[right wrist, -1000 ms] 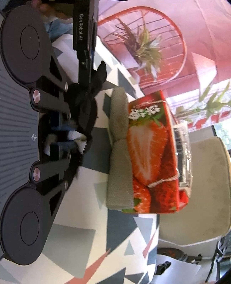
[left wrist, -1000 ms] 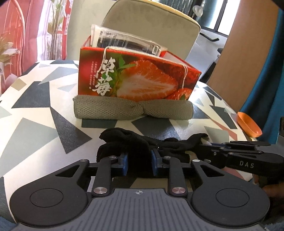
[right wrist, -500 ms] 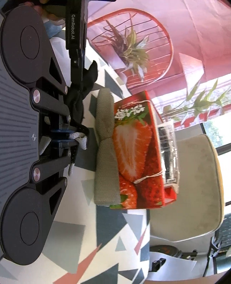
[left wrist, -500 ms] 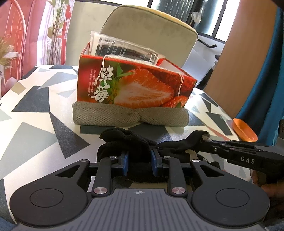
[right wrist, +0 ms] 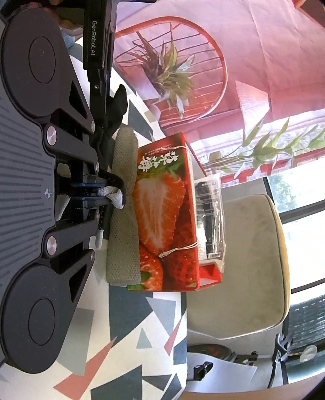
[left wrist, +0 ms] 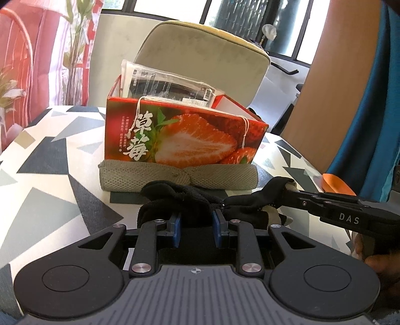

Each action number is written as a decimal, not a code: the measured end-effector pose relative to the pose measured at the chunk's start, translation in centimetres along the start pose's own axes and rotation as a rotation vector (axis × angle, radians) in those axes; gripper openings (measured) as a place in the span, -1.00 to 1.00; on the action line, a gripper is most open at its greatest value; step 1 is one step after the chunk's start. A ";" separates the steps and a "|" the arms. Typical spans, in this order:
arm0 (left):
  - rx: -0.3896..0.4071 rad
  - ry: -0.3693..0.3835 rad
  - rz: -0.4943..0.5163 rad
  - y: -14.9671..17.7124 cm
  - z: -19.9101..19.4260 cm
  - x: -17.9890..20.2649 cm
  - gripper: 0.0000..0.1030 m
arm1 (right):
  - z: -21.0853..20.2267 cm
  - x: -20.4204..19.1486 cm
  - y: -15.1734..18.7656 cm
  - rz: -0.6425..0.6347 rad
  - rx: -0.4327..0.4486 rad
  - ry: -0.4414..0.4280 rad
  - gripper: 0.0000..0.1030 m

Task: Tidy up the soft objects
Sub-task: 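Lift the black eye mask with both tools over the red box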

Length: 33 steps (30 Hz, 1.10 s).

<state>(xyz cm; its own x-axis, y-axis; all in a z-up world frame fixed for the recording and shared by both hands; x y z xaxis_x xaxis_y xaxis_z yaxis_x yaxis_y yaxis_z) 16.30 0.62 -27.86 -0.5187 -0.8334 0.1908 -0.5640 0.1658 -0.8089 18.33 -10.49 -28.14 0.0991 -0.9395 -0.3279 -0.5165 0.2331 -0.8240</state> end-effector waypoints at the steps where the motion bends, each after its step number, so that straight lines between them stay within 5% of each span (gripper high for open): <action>1: -0.003 0.000 0.005 -0.2 0.0 0.0 -0.48 | -0.1 0.0 -0.2 0.000 0.005 0.000 -0.88; 9: 0.031 0.015 0.084 -4.1 -0.4 1.3 -0.48 | -1.0 0.3 -3.2 -0.005 0.072 0.002 -0.88; 22: 0.051 0.066 0.161 -13.1 1.6 1.6 -0.48 | 0.7 2.0 -12.6 -0.044 0.139 -0.019 -0.88; 33: 0.111 -0.012 0.155 -19.5 6.0 -0.9 -0.49 | 6.3 3.6 -20.3 -0.094 0.177 -0.002 -0.88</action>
<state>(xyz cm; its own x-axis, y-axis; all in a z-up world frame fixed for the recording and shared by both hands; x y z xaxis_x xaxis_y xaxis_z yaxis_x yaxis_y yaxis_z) 31.61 -4.98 -15.60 -0.5856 -0.8089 0.0529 -0.4030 0.2340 -0.8848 34.52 -17.00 -15.46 0.1415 -0.9587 -0.2467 -0.3475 0.1853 -0.9192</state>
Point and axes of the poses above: each gripper's, at about its wrist camera, not at the fingertips, and z roughly the way its jaws point, x to its right, y to its underside, the point moved 7 cm from there along z, roughly the way its jaws point, and after that the axes turned 3 degrees about z, right-handed, at the moved point
